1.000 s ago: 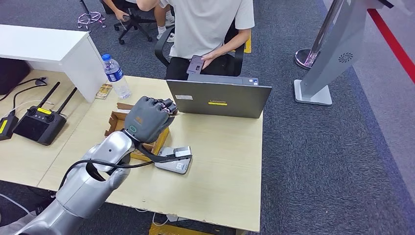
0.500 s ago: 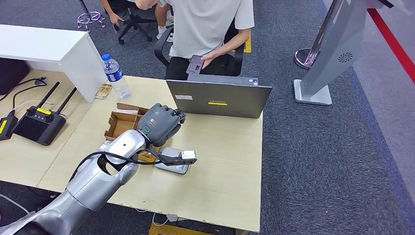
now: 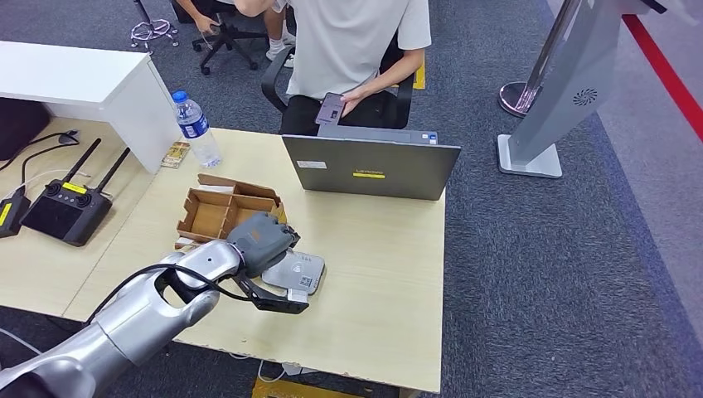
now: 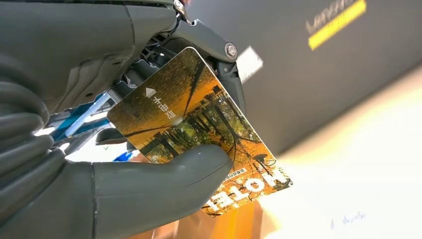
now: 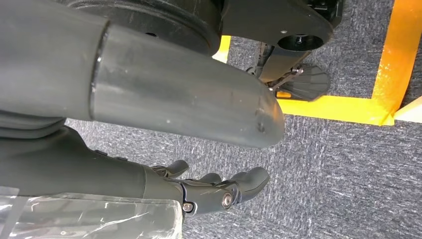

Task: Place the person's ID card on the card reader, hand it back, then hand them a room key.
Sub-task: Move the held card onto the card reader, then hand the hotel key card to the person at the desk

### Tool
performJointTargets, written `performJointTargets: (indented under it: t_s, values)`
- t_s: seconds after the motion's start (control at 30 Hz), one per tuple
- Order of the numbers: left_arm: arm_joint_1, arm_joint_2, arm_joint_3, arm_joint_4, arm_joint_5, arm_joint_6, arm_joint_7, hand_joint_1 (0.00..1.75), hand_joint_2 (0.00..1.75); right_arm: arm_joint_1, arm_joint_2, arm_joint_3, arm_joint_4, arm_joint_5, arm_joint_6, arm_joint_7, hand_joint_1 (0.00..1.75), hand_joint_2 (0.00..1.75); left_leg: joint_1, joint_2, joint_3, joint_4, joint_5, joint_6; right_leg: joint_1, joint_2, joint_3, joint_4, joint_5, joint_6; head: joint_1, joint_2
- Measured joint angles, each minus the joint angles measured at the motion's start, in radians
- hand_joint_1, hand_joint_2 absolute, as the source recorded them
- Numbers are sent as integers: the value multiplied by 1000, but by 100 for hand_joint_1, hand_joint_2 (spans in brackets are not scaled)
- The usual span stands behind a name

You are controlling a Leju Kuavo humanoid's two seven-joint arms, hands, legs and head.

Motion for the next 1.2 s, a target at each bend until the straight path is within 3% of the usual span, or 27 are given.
performJointTargets:
  t_s: [0.73, 0.93, 1.03, 1.2]
  values:
    - [-38, -15, -97, 104, 32, -54, -14, 175, 175, -7, 0, 36, 0, -1, -2, 19, 0, 0, 0, -1, 0, 0, 0, 0, 0, -1, 0, 0, 1, 0, 0, 0]
    - [-101, 12, -114, 49, 121, -53, -13, 175, 175, -7, 0, 45, 0, -21, -1, 9, 0, 0, 0, -1, -1, 0, 2, 1, 0, -1, -1, 0, 1, 0, 0, 0]
    - [-144, 25, -114, -9, 105, 7, 18, 175, 175, -5, 0, 45, 0, -31, 0, 1, 0, 0, 0, -1, -2, 0, 2, 1, 0, -2, -1, 0, 1, 0, 0, 0]
    - [-123, -25, -56, -104, -136, 315, 165, 175, 175, -4, 0, 53, 0, -31, 0, -3, 0, 0, 0, -2, -3, 1, 2, 1, 0, -3, -2, 0, 1, 0, 0, 0]
